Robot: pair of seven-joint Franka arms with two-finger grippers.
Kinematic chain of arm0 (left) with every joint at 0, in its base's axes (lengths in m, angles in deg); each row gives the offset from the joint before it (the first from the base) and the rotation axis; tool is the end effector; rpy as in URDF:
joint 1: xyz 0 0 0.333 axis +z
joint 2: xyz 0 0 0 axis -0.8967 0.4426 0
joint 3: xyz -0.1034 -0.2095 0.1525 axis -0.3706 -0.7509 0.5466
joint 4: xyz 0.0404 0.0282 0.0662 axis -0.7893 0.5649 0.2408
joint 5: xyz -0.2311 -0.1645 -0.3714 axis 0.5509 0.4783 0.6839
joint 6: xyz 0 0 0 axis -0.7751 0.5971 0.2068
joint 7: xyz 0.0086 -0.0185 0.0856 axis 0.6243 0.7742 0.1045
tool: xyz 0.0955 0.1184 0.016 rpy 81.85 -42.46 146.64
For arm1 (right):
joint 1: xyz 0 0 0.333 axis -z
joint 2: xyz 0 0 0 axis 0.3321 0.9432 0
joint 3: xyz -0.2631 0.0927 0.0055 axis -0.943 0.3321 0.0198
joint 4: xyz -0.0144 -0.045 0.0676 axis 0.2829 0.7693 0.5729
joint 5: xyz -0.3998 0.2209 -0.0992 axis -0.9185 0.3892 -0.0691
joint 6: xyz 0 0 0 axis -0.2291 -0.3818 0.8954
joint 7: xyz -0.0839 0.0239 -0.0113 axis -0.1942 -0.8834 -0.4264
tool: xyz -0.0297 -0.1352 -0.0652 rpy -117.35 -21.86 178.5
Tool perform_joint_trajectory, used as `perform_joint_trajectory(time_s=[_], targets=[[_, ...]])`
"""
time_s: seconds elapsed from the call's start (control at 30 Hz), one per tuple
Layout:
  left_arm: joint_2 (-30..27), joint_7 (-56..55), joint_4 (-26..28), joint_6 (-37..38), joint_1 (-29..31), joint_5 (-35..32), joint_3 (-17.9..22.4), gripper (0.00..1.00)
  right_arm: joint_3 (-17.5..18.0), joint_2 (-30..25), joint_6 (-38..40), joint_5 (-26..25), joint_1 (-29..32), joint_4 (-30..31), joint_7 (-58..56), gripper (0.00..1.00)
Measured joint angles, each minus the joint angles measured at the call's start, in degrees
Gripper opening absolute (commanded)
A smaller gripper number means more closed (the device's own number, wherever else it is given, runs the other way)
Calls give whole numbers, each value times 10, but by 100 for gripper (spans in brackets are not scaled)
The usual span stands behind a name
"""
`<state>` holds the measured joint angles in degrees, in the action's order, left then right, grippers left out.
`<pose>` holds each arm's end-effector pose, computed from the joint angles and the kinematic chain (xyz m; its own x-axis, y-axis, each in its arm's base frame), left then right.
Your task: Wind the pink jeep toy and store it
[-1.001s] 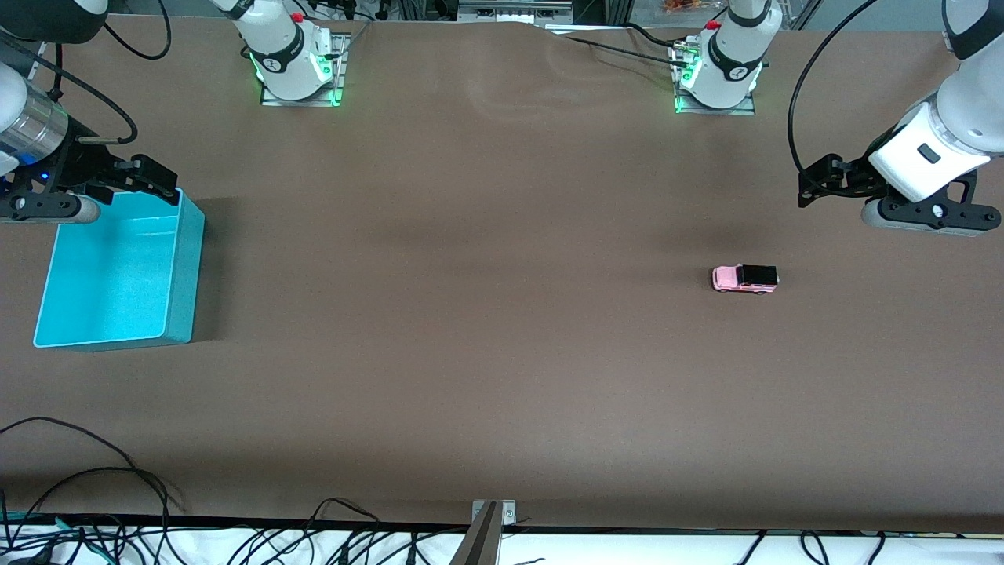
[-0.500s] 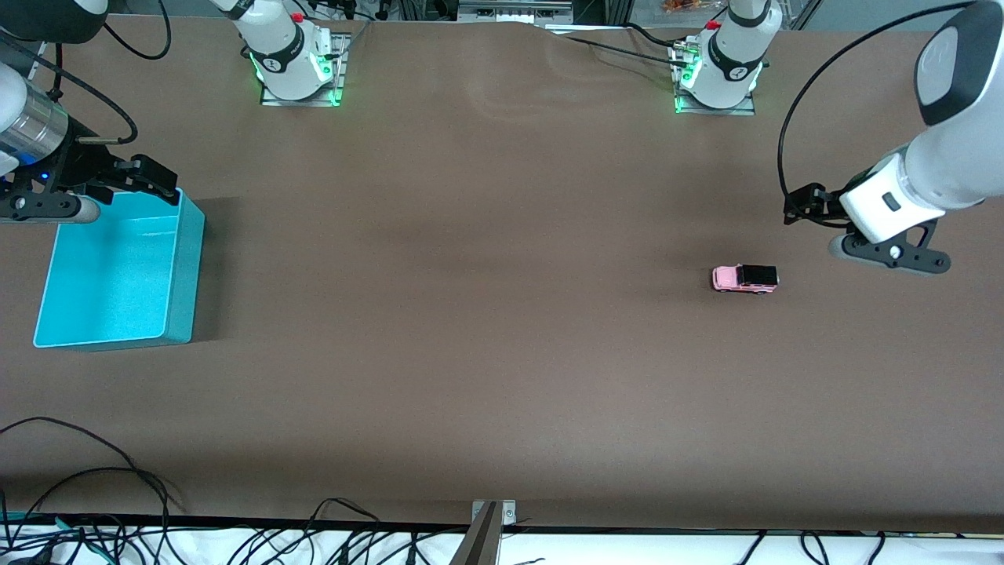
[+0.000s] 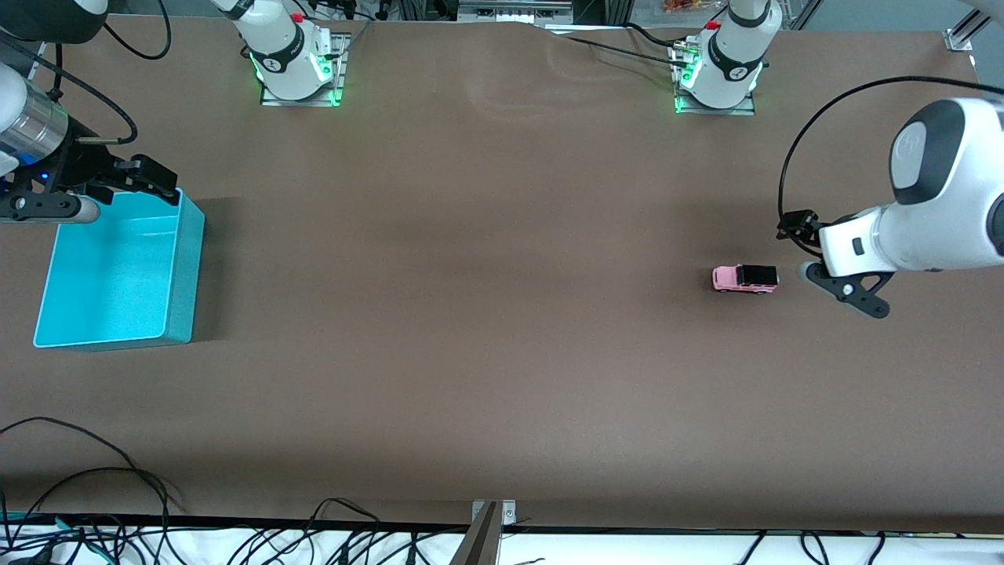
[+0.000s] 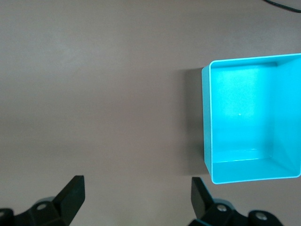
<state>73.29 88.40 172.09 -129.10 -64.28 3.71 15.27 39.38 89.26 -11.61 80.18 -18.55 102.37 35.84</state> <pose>0.6536 -0.0245 0.3291 0.8136 -0.5165 -0.2670 -0.4863 -0.8562 0.1743 0.6303 0.0370 0.4839 0.9989 0.0044 -0.0470 0.0053 -0.9998 0.0185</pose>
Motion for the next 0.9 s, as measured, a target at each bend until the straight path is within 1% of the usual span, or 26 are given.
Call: perform_joint_trajectory(time_s=[0.13,0.5,0.77,0.9], targets=[[16,79,9,-23,2,0,0,100,0,0,0,0,0,0,0,100],[30,330,103,-162,33,0,0,100,0,0,0,0,0,0,0,100],[30,463,172,-256,32,0,-4,100,0,0,0,0,0,0,0,100],[30,504,206,-306,29,0,-6,100,0,0,0,0,0,0,0,100]])
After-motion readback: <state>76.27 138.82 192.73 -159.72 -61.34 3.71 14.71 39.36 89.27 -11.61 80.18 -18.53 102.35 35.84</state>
